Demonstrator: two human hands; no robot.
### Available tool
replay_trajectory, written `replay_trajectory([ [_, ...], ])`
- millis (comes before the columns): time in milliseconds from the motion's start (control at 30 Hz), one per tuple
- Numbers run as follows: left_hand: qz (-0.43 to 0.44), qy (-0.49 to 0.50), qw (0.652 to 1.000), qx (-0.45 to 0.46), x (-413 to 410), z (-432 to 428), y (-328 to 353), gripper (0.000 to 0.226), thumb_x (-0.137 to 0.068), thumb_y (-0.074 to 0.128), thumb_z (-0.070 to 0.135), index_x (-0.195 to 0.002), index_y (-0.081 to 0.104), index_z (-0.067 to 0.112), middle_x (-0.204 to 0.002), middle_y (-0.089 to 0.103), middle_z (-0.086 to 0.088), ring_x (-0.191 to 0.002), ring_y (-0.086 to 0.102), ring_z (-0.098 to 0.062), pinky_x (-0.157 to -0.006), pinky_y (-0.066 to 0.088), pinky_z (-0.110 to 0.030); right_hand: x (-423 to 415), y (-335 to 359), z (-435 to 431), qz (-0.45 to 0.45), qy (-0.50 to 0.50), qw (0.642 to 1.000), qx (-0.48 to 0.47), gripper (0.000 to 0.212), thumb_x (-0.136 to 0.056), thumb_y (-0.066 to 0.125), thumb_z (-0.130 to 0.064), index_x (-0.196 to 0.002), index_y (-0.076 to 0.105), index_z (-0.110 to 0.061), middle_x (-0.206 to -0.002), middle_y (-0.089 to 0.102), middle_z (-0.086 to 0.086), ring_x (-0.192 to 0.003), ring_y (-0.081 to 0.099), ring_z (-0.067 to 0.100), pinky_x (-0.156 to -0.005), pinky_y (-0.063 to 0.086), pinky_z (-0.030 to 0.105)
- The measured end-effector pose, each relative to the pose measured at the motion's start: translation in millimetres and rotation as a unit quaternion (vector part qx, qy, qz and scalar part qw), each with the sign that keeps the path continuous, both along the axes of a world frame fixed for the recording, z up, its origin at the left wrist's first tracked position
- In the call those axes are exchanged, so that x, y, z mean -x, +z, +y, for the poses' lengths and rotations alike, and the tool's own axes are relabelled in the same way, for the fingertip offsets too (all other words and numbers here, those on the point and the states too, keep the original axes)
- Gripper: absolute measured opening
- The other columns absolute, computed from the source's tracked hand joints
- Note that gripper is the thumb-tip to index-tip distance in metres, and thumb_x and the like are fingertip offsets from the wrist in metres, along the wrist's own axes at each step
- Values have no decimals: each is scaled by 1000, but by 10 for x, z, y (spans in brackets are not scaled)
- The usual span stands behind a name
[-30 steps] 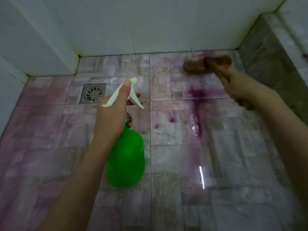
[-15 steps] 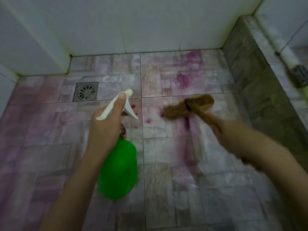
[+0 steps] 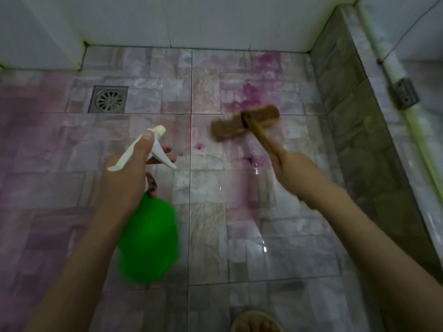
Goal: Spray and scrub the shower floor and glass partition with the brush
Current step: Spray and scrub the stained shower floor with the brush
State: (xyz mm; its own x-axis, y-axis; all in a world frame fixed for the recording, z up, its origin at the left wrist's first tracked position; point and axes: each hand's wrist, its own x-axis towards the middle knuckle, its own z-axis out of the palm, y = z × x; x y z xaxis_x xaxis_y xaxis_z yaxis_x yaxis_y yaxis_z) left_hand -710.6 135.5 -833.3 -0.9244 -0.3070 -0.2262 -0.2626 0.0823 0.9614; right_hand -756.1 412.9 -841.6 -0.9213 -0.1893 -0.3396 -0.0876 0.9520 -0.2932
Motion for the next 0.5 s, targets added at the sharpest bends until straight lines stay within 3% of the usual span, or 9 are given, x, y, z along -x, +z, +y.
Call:
replay_trajectory([
  [100,-1,16,1000,-14,-116,5,-25,40,-85,55,70,-100,77,41,-93,79,-1,-93,68,-29,-74,53,-38,214,111,16,-17,-4,1000,15,55,-103,25,-31,-133,-1,-70,-74,59,13,-46,57,26,-38,50,32],
  [167,1,17,1000,-25,-183,-19,6,45,-90,52,65,-113,73,33,-89,80,7,-87,64,-32,-58,48,-32,-157,334,34,-67,-4,998,3,60,-103,24,-33,-120,-8,-81,-76,60,10,-50,61,23,-46,54,35],
  [233,2,29,999,-13,-215,-41,60,35,-95,51,59,-110,71,35,-85,78,16,-80,62,-28,-58,47,-30,-546,449,-97,-109,2,994,-2,66,-103,25,-31,-108,-16,-83,-73,61,7,-50,59,19,-45,53,31],
  [300,-15,36,999,12,-245,-76,86,22,-103,47,44,-102,69,39,-69,71,30,-67,66,0,-60,50,-17,-462,254,-327,-68,51,996,28,67,-103,27,-26,-127,-13,-74,-63,53,3,-45,49,15,-43,46,32],
  [333,-23,36,999,16,-267,-84,104,24,-104,46,41,-98,69,42,-65,69,33,-64,66,7,-62,51,-13,-288,100,-453,-26,70,997,29,65,-103,28,-24,-138,-8,-65,-61,50,2,-46,46,16,-46,45,34],
  [367,-22,39,999,22,-280,-90,102,26,-103,47,44,-93,71,48,-68,70,32,-68,69,2,-69,56,-19,-62,-42,-598,12,74,997,24,61,-103,29,-24,-145,-2,-56,-63,51,5,-47,45,17,-51,47,36],
  [400,-19,44,999,25,-297,-98,86,28,-100,49,52,-88,73,53,-77,75,26,-77,74,-16,-76,60,-35,135,-107,-705,25,72,997,29,58,-102,30,-24,-148,4,-49,-68,55,8,-49,44,17,-54,47,36],
  [467,-2,63,998,16,-353,-154,73,26,-93,49,61,-84,73,59,-90,79,15,-92,67,-51,-72,56,-56,237,-32,-716,2,95,995,12,56,-103,29,-23,-149,7,-48,-78,56,11,-50,43,15,-53,41,31],
  [500,6,67,998,17,-366,-185,93,27,-94,49,60,-82,73,60,-91,79,14,-94,64,-56,-70,55,-58,133,69,-655,-24,97,995,0,57,-103,28,-22,-147,5,-51,-80,56,11,-52,44,14,-52,40,30],
])
